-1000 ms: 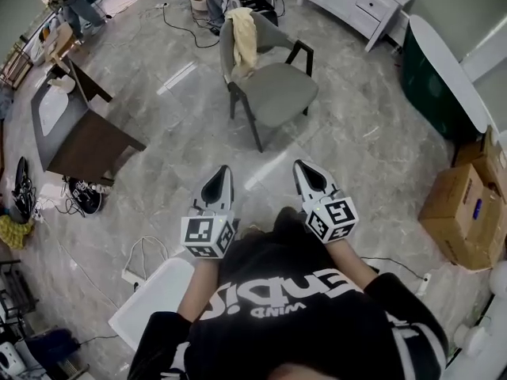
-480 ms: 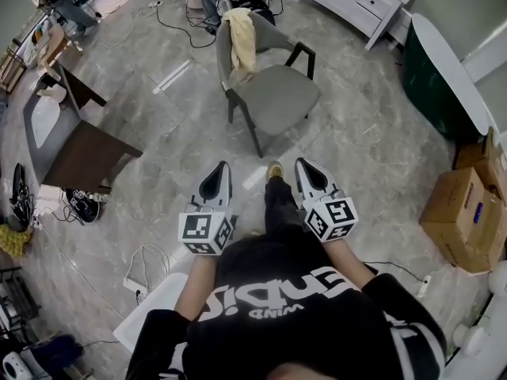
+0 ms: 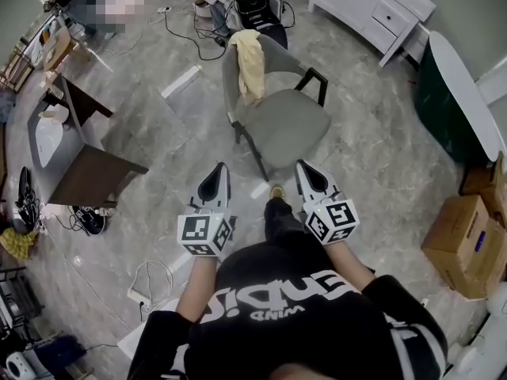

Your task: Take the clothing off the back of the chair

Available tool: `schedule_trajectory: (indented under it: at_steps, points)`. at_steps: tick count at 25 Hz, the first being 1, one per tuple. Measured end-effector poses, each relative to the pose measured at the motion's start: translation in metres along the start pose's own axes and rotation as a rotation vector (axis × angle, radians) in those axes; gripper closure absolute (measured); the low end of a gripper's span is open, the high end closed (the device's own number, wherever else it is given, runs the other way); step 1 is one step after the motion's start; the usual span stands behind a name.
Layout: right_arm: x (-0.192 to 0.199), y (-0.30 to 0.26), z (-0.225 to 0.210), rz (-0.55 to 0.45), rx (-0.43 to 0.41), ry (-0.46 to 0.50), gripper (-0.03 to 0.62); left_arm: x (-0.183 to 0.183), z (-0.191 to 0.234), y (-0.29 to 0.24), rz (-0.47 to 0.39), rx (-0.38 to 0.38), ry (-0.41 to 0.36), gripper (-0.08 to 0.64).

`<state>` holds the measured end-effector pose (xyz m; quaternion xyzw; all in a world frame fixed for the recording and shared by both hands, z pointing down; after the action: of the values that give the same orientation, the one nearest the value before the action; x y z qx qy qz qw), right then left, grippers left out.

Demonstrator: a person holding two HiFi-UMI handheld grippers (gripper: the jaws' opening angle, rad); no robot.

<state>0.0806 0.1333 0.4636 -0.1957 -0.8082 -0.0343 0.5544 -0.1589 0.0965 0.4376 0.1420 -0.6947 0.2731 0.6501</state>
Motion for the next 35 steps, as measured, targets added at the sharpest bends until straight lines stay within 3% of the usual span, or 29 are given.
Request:
schedule_trajectory:
  at_steps: [8, 16, 26, 35]
  points:
    - [-0.056, -0.077, -0.061, 0.014, -0.057, 0.011, 0.578, -0.036, 0.017, -0.096, -0.010, -0.048, 0.005, 0.548]
    - [-0.088, -0.127, -0.105, 0.044, -0.112, 0.015, 0.578, -0.060, 0.021, -0.162, -0.030, -0.105, 0.020, 0.548]
    - [-0.100, -0.182, -0.122, 0.059, -0.139, -0.001, 0.578, -0.070, 0.045, -0.203, -0.018, -0.125, -0.011, 0.546]
    - [-0.114, -0.239, -0.128, 0.037, -0.122, 0.021, 0.578, -0.076, 0.086, -0.255, -0.033, -0.084, -0.019, 0.546]
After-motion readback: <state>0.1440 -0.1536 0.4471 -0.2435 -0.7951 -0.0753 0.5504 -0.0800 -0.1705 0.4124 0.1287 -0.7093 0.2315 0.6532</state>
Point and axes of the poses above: the fingertips, and each gripper's own axes: y backward along the fingers, z to its left, x out of its underside, the point moved 7 cm from there along y, backward along the fingers, and after that the axes turned 10 degrees about -y, right-handed, at the moved point
